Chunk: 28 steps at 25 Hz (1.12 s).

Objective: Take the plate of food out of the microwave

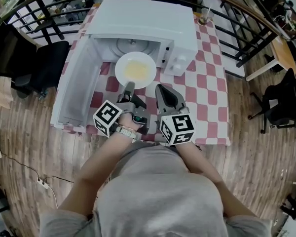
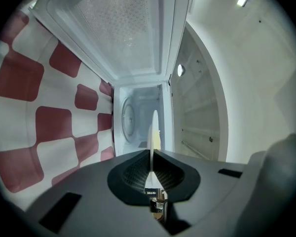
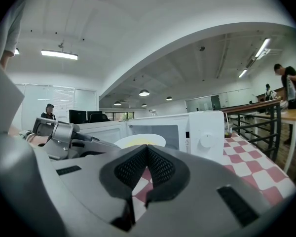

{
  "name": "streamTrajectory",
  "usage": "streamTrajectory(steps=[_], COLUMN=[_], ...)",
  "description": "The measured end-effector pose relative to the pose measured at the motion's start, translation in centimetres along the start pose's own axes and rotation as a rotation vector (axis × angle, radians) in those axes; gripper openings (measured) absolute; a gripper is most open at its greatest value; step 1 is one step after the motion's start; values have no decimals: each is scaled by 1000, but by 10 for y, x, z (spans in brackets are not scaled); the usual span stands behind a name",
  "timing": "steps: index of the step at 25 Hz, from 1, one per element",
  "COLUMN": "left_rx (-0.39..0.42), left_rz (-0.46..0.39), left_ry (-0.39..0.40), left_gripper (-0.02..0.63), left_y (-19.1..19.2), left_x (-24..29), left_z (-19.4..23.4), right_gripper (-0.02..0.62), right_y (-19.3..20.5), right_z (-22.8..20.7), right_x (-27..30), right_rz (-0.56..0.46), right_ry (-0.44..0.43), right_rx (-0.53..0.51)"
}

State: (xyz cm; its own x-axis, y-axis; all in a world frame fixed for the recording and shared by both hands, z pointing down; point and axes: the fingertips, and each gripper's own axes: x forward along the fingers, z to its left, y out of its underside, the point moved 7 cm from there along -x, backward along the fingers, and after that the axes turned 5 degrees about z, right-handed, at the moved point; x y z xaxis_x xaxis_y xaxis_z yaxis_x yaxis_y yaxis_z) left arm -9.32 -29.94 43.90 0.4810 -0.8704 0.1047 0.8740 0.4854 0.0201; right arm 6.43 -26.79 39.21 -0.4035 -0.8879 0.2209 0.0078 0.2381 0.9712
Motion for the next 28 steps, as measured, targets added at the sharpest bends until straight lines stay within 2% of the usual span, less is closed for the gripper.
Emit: streamTrajectory(steps=[7, 17, 28], left_rx=[21, 62, 63], left_rz=[4, 7, 17], left_ry=[41, 62, 73], left_gripper=[14, 14, 15], left_y=[10, 12, 15], left_x=[0, -4, -8], left_z=[-10, -14, -15], right_gripper=[26, 26, 26], right_y=[-4, -5, -4], right_z=[1, 4, 7], right_x=[-2, -3, -5], right_rz=[-25, -44, -43], right_ry=[1, 14, 9], right_rx=[6, 13, 4])
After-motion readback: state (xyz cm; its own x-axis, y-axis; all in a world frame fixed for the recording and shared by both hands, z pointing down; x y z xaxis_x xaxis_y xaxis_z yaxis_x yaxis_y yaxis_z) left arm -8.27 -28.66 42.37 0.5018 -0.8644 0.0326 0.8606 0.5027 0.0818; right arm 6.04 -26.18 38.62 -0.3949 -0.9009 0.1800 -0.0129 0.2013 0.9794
